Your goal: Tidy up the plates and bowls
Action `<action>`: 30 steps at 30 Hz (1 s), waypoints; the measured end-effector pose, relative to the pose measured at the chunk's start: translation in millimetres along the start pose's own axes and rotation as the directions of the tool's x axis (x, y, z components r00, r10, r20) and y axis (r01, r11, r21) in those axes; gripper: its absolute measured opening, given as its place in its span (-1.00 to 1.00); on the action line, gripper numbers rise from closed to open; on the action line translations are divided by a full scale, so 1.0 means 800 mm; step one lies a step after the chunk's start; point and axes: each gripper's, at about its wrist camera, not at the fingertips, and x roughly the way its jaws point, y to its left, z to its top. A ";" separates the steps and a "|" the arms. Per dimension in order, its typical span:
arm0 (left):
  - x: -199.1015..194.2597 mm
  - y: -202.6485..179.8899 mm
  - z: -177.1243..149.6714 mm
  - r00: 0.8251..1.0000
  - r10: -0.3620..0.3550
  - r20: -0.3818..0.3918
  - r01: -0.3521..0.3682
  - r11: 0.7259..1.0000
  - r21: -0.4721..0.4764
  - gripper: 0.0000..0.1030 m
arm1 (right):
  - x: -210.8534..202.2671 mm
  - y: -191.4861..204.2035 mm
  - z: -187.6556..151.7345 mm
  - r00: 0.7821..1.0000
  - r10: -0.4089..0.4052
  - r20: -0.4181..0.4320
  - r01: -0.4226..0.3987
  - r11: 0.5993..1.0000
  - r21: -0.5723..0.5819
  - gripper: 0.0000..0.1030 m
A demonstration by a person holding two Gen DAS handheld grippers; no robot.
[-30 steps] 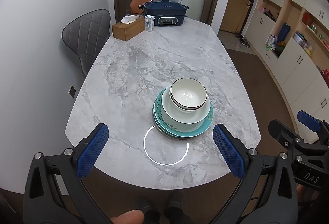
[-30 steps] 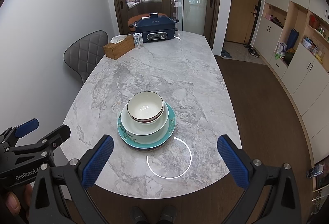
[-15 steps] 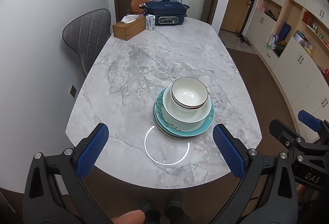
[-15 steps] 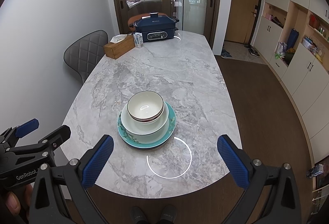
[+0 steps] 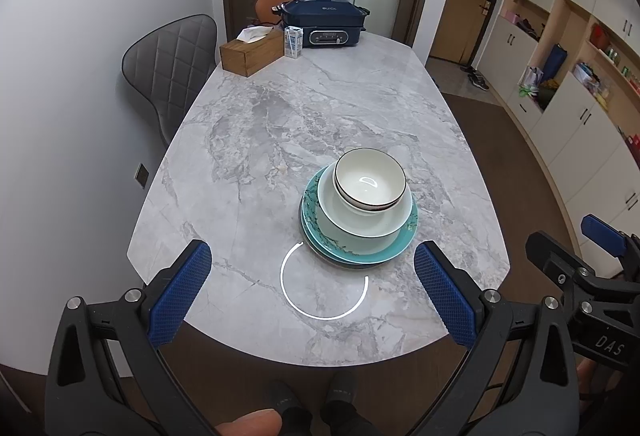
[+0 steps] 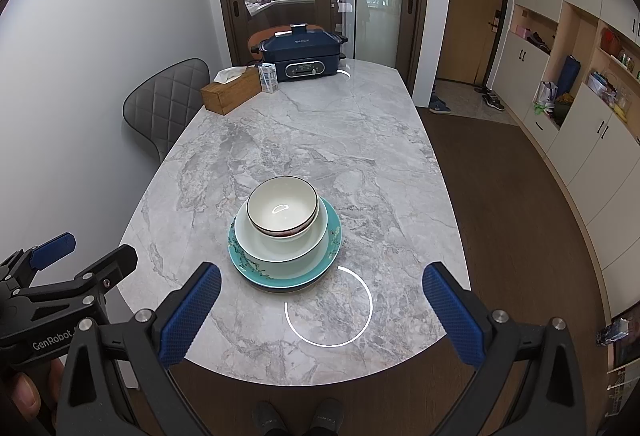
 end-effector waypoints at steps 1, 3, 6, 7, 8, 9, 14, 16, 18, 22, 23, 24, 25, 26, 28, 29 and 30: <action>0.000 0.000 0.000 1.000 0.001 0.001 -0.001 1.000 0.000 0.99 | 0.001 -0.001 0.003 1.000 0.000 0.000 0.000 1.000 0.000 1.00; 0.000 0.000 0.000 1.000 0.000 0.001 0.000 1.000 -0.001 0.99 | 0.001 0.000 0.003 1.000 0.000 -0.001 0.000 1.000 0.000 1.00; 0.001 0.000 0.000 1.000 0.000 -0.001 0.000 1.000 0.000 0.99 | 0.001 0.000 0.003 1.000 0.000 0.000 0.000 1.000 0.000 1.00; 0.002 0.001 0.000 1.000 0.000 -0.001 0.000 1.000 -0.001 0.99 | 0.001 0.000 0.003 1.000 0.000 0.000 0.000 1.000 0.000 1.00; 0.002 0.001 0.000 1.000 0.003 0.001 -0.003 1.000 0.001 0.99 | 0.001 0.000 0.003 1.000 0.000 0.000 0.000 1.000 0.000 1.00; 0.002 0.000 -0.001 1.000 0.007 0.002 -0.007 1.000 0.004 0.99 | 0.001 0.000 0.003 1.000 0.000 0.000 0.000 1.000 0.000 1.00; 0.005 -0.001 -0.003 0.999 0.033 0.008 -0.033 0.999 0.016 0.99 | 0.001 0.001 0.002 1.000 -0.001 -0.001 0.001 1.000 -0.001 1.00; 0.006 0.001 -0.002 1.000 0.020 0.005 -0.021 1.000 0.010 0.99 | 0.001 0.001 0.003 1.000 0.001 0.000 -0.001 1.000 -0.001 1.00; 0.007 0.003 -0.002 1.000 0.014 0.004 -0.014 1.000 0.006 0.99 | 0.002 0.000 0.003 1.000 0.000 0.000 0.000 1.000 0.000 1.00; 0.007 0.004 -0.001 1.000 0.024 0.007 -0.024 1.000 0.007 0.99 | 0.002 0.000 0.003 1.000 0.001 -0.002 -0.001 1.000 -0.001 1.00; 0.006 0.003 -0.001 1.000 0.029 0.011 -0.030 0.999 0.013 0.99 | 0.001 0.001 0.002 1.000 0.001 -0.002 -0.001 1.000 -0.001 1.00; 0.007 0.003 -0.002 1.000 0.026 0.009 -0.026 1.000 0.018 0.99 | 0.001 0.001 0.002 1.000 -0.001 -0.003 0.001 1.000 -0.002 1.00; 0.008 0.003 -0.001 1.000 0.017 0.005 -0.017 1.000 0.017 0.99 | 0.002 0.000 0.004 1.000 0.000 -0.002 0.000 1.000 -0.002 1.00; 0.008 0.003 -0.001 1.000 0.011 0.002 -0.011 1.000 0.014 0.99 | 0.001 0.001 0.003 1.000 0.000 -0.003 0.000 1.000 -0.001 1.00; 0.010 0.004 -0.001 1.000 0.004 0.003 -0.005 1.000 0.018 0.99 | 0.004 0.000 -0.002 1.000 0.000 -0.006 0.000 1.000 0.002 1.00; 0.010 0.006 -0.002 1.000 0.001 0.008 -0.002 1.000 0.015 0.99 | 0.003 0.001 -0.005 1.000 -0.003 -0.007 0.003 1.000 0.004 1.00; 0.009 0.007 -0.002 1.000 -0.003 0.015 0.003 1.000 0.012 0.99 | 0.002 0.002 -0.009 1.000 -0.007 -0.009 0.007 1.000 0.005 1.00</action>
